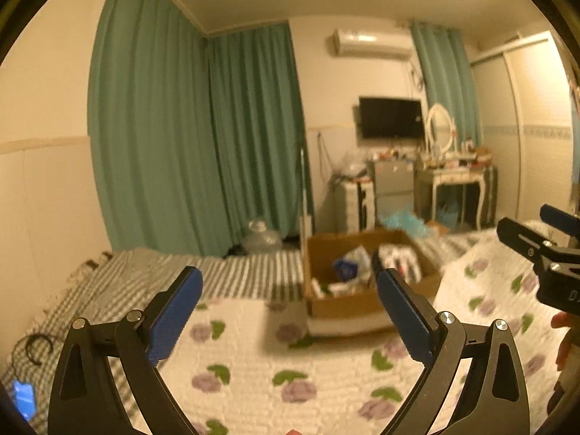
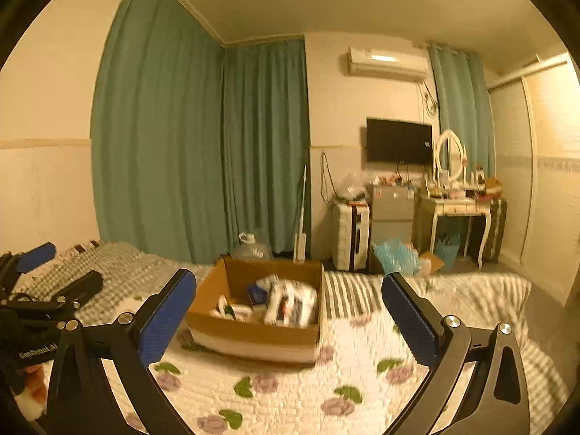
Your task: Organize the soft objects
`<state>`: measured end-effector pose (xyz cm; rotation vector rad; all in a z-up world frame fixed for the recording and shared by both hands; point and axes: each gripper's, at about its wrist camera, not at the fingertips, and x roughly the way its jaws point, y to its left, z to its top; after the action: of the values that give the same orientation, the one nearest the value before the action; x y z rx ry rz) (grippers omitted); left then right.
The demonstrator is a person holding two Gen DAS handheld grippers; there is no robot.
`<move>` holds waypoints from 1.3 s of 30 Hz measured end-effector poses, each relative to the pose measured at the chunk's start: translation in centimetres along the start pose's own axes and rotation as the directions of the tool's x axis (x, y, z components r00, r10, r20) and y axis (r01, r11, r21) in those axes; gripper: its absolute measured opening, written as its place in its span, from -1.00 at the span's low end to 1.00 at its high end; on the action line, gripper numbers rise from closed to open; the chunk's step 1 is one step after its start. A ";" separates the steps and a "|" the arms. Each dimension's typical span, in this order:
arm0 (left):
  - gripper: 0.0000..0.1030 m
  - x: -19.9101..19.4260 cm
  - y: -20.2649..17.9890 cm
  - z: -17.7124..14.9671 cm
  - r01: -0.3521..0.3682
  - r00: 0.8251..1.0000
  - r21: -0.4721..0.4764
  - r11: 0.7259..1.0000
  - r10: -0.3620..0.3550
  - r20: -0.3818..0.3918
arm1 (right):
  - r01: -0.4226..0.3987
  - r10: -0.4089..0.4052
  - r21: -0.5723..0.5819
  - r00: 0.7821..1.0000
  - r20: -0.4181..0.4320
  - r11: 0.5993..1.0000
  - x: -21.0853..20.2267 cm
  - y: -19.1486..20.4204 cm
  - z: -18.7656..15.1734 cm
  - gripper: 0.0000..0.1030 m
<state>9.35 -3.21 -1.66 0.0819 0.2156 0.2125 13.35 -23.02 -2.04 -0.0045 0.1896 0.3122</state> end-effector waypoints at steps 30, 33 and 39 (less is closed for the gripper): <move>0.92 1.7 -1.0 -3.9 0.032 0.996 -0.001 0.999 -0.032 -0.082 | -0.015 0.017 0.015 0.992 -0.122 1.000 3.3 -0.1 -4.5 1.00; 0.92 1.8 -1.1 -4.0 0.039 0.995 -0.002 0.999 -0.039 -0.090 | -0.012 0.014 0.013 0.993 -0.117 1.000 3.2 0.0 -4.4 1.00; 0.92 1.8 -1.2 -4.2 0.044 0.995 -0.001 0.999 -0.044 -0.092 | -0.011 0.012 0.008 0.993 -0.114 1.000 3.1 0.0 -4.4 1.00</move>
<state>10.37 -3.72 -6.19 0.0688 0.3091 0.1728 15.43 -22.24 -6.92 -0.0139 0.3047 0.3231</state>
